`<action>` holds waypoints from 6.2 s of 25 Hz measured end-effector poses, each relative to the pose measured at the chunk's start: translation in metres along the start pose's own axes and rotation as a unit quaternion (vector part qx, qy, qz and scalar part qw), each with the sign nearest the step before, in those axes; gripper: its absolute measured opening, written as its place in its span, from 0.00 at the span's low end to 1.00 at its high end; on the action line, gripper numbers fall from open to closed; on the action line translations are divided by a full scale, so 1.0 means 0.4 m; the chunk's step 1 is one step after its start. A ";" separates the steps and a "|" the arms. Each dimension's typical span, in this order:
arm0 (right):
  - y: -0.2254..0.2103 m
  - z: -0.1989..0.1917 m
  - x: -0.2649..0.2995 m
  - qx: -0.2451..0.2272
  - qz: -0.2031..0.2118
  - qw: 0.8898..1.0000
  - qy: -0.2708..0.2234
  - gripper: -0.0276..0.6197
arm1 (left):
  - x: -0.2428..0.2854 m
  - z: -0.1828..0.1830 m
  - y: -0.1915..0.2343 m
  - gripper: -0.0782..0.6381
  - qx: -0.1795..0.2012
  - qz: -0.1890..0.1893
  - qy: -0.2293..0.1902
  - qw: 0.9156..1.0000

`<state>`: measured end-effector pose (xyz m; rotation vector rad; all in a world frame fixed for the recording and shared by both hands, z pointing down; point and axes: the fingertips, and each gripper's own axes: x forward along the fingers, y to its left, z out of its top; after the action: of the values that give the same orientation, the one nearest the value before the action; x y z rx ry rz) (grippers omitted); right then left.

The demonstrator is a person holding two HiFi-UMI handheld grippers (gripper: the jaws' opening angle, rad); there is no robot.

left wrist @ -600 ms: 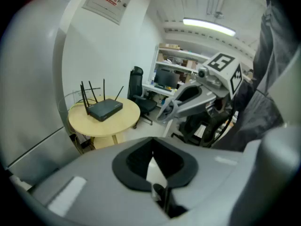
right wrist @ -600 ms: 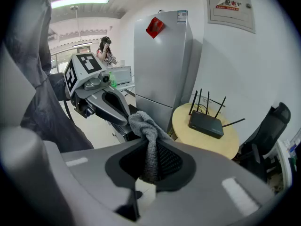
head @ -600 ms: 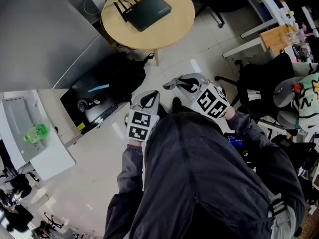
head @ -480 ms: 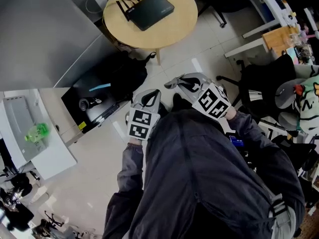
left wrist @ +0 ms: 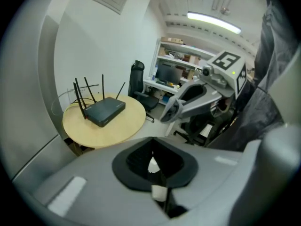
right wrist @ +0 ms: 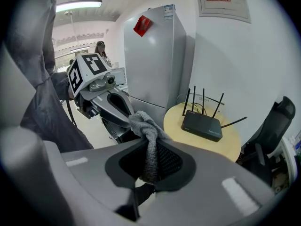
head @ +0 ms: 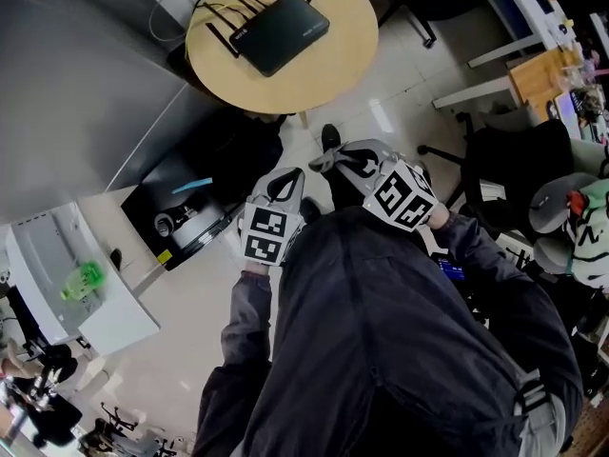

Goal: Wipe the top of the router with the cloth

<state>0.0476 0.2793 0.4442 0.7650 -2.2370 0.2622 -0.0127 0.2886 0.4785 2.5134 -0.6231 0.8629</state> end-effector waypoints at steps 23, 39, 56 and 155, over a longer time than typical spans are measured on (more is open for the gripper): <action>-0.522 0.042 0.209 -0.001 0.061 0.998 -0.008 0.10 | 0.253 0.292 0.323 0.11 -0.066 0.081 0.031 0.994; -0.640 0.229 0.703 -0.091 0.067 0.990 0.081 0.10 | 0.204 0.266 0.487 0.11 -0.119 0.113 0.007 0.986; -0.657 0.200 0.883 -0.145 0.082 0.974 0.155 0.10 | 0.149 0.237 0.578 0.11 -0.161 0.145 -0.015 0.976; -0.531 0.152 0.801 -0.121 0.108 0.975 0.152 0.10 | 0.202 0.267 0.520 0.11 -0.124 0.094 0.003 0.988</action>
<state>-0.0357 -0.0578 0.6200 0.3270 -2.0106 0.1908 -0.0157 0.0420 0.5015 2.2542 -0.9173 0.8014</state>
